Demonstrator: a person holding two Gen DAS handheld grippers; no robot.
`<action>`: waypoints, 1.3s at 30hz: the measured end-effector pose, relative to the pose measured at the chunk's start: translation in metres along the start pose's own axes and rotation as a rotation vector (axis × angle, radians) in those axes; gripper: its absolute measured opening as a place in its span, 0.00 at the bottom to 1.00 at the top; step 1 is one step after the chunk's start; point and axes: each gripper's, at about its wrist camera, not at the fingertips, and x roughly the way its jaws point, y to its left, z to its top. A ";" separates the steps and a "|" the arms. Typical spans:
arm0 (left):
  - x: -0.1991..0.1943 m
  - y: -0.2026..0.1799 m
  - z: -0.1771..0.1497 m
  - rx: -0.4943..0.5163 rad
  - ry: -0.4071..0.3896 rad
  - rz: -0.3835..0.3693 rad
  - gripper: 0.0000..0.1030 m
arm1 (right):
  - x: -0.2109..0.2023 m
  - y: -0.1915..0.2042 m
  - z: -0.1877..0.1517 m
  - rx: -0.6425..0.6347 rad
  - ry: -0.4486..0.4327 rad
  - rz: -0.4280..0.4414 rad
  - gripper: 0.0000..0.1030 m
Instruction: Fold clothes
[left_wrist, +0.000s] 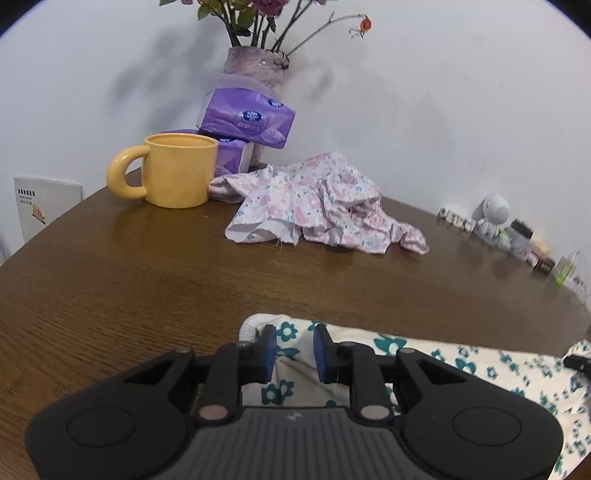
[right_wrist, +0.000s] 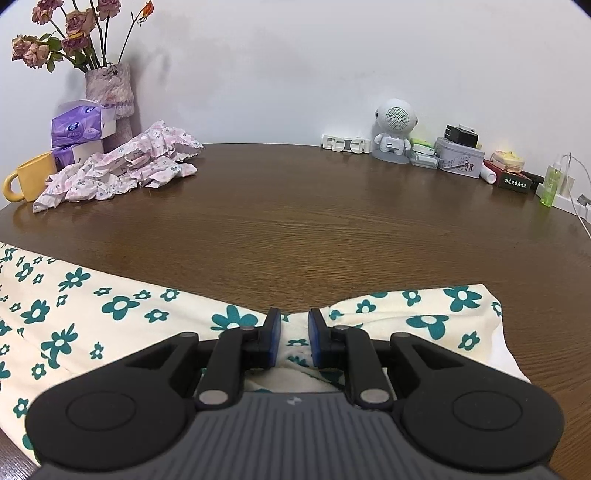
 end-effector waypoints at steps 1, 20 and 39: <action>-0.003 0.001 0.001 -0.010 -0.011 -0.002 0.28 | -0.002 0.000 0.000 0.008 -0.007 0.004 0.18; -0.034 -0.067 -0.047 0.207 0.057 -0.098 0.25 | -0.046 0.041 -0.017 -0.082 -0.026 0.083 0.26; -0.044 -0.071 -0.045 0.195 0.024 -0.115 0.22 | -0.055 0.032 -0.027 -0.082 -0.038 0.031 0.26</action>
